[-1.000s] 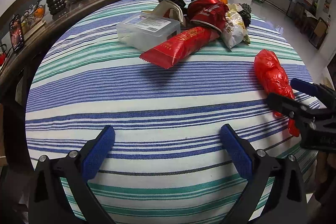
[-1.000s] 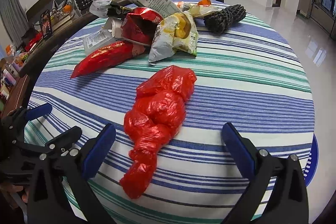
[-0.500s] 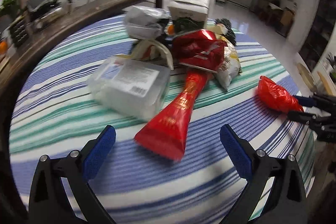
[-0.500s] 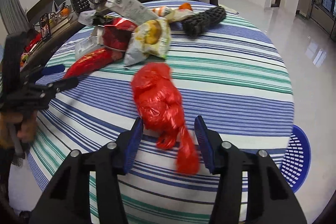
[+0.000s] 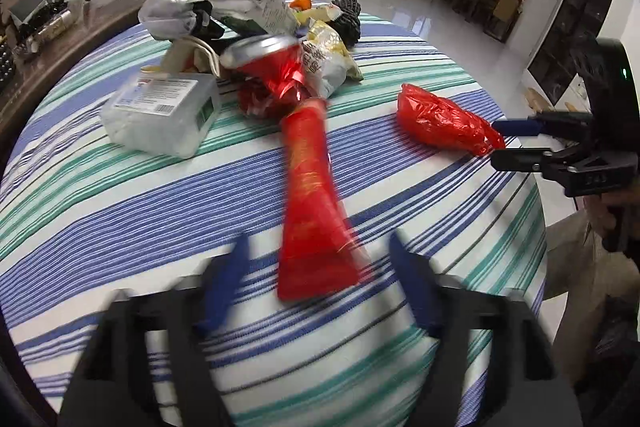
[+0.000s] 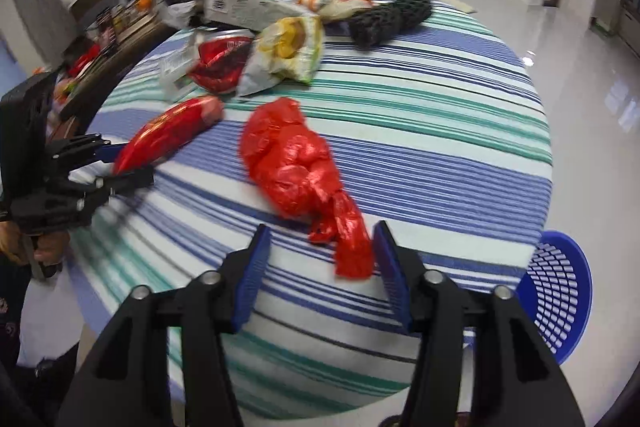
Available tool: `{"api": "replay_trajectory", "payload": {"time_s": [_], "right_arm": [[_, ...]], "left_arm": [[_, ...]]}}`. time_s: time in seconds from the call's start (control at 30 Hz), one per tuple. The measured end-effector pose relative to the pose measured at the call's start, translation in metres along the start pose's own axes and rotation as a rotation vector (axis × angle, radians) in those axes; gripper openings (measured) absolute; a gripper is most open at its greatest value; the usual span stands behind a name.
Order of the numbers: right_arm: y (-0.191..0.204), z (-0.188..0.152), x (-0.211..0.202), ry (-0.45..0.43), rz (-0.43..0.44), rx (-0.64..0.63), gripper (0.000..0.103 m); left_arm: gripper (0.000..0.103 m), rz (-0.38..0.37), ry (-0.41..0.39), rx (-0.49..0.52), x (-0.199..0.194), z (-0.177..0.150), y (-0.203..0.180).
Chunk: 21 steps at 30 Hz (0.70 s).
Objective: Collect trash
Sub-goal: 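Grasp the red snack wrapper with the left tool while the right tool lifts the red bag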
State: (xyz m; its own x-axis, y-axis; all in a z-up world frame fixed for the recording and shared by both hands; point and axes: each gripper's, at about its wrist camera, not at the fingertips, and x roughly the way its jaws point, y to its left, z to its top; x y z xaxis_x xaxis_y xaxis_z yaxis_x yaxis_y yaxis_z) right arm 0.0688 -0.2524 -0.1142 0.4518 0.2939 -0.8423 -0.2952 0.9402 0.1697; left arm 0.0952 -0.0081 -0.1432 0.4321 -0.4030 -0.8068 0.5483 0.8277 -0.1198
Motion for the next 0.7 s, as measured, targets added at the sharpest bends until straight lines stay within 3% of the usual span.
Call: {"api": "replay_trajectory", "payload": {"time_s": [0.03, 0.17, 0.27, 0.33, 0.4, 0.43, 0.47, 0.6, 0.7], "right_arm": [[0.002, 0.004, -0.002, 0.004, 0.003, -0.021, 0.073], [0.013, 0.024, 0.000, 0.022, -0.004, -0.119, 0.074], [0.020, 0.040, 0.016, 0.059, -0.006, -0.178, 0.074], [0.023, 0.048, 0.030, 0.077, -0.016, -0.196, 0.074], [0.024, 0.053, 0.041, 0.094, -0.009, -0.203, 0.072], [0.022, 0.055, 0.046, 0.107, 0.005, -0.197, 0.050], [0.019, 0.056, 0.046, 0.102, 0.016, -0.177, 0.041], [0.000, 0.053, 0.017, 0.018, 0.066, -0.077, 0.041], [-0.041, 0.043, -0.018, -0.055, 0.073, 0.052, 0.041]], "left_arm": [[0.081, 0.005, -0.014, 0.001, -0.004, 0.003, -0.001], [0.081, 0.024, -0.030, 0.019, -0.003, 0.025, 0.000], [0.079, 0.045, 0.016, 0.060, 0.017, 0.042, -0.004], [0.063, 0.058, 0.060, 0.074, 0.031, 0.046, -0.005], [0.025, 0.058, 0.089, 0.082, 0.038, 0.046, -0.008], [0.020, 0.065, 0.079, 0.085, 0.037, 0.045, -0.009], [0.019, 0.048, 0.078, 0.071, 0.034, 0.043, -0.009], [0.016, -0.013, 0.034, -0.013, 0.012, 0.037, -0.009], [0.015, -0.092, -0.011, -0.068, 0.000, 0.041, -0.028]]}}
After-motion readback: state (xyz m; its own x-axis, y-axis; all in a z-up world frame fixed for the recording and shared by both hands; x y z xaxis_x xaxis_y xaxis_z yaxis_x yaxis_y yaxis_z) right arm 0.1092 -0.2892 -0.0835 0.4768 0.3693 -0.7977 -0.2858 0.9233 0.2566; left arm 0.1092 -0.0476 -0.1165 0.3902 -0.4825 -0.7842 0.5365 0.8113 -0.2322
